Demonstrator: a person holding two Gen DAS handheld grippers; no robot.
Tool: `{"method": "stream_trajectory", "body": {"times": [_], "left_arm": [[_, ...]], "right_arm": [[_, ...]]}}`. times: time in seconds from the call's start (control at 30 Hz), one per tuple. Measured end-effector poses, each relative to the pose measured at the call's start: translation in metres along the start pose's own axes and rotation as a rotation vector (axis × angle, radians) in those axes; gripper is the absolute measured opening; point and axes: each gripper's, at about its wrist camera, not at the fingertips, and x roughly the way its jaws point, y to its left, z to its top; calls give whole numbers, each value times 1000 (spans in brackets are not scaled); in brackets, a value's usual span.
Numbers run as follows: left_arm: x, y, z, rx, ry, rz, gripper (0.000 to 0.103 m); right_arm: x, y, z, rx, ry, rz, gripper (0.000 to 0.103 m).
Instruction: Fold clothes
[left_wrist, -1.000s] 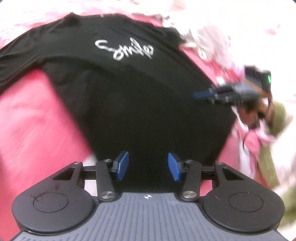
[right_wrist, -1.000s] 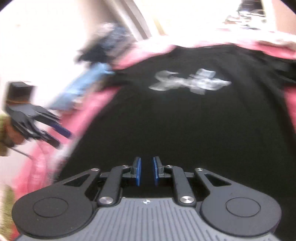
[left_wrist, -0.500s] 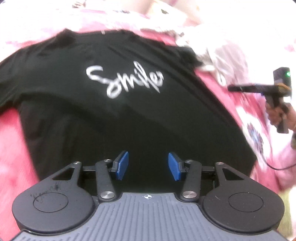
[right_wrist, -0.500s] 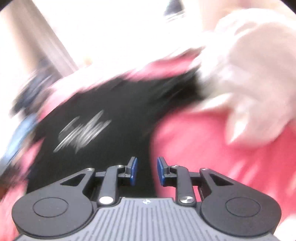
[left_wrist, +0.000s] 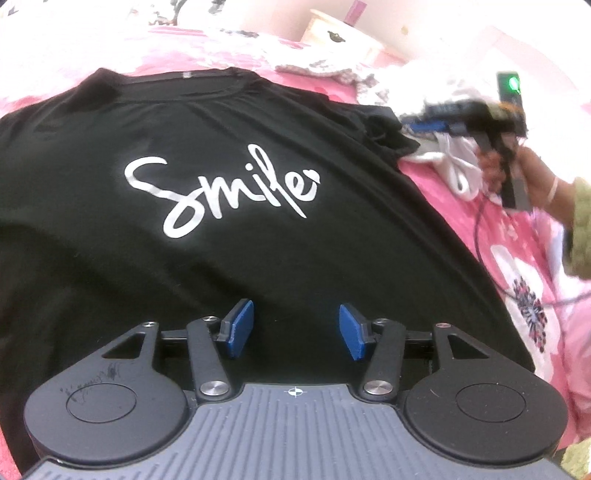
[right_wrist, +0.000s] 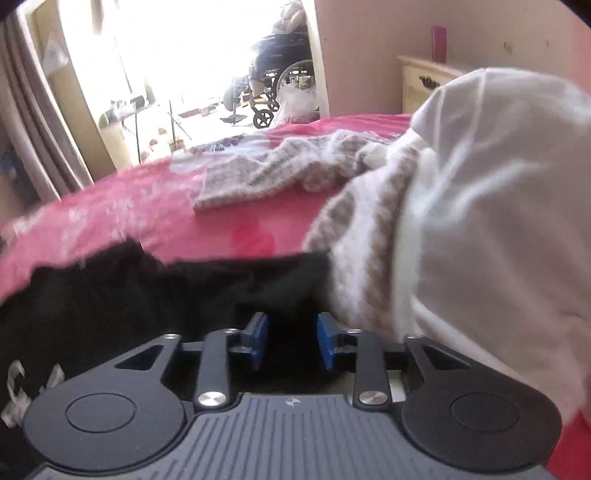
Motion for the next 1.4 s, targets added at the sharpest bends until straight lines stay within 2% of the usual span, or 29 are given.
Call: {"method": "stream_trajectory", "body": {"times": [0.1, 0.27, 0.43, 0.67, 0.7, 0.77, 0.8, 0.83, 1.0, 1.17, 1.27, 1.4], "left_arm": [[2, 0, 0, -12, -2, -2, 52], [2, -2, 0, -14, -5, -2, 52], [2, -3, -1, -12, -6, 0, 52], [4, -4, -1, -7, -9, 0, 52], [5, -4, -1, -7, -9, 1, 52], [5, -4, -1, -7, -11, 1, 52], [5, -4, -1, -8, -12, 1, 52], [5, -4, -1, -9, -13, 1, 52], [6, -5, -1, -5, -14, 4, 52], [7, -6, 0, 2, -13, 10, 52], [7, -7, -1, 10, -13, 14, 52], [7, -9, -1, 18, -11, 21, 52]], "right_arm": [[17, -6, 21, 87, 1, 15, 40], [51, -3, 49, 100, 55, -77, 39], [61, -1, 61, 143, 99, -143, 39], [87, 5, 64, 85, 198, -197, 37], [89, 5, 64, 74, 203, -204, 33], [91, 6, 65, 53, 209, -206, 16], [89, 7, 65, 44, 199, -201, 11], [85, 9, 65, 28, 177, -200, 4], [64, 29, 69, -137, 30, -230, 3], [68, 45, 74, -331, -62, -305, 3], [85, 47, 74, -408, -58, -344, 3], [111, 46, 65, -464, 0, -392, 4]]}}
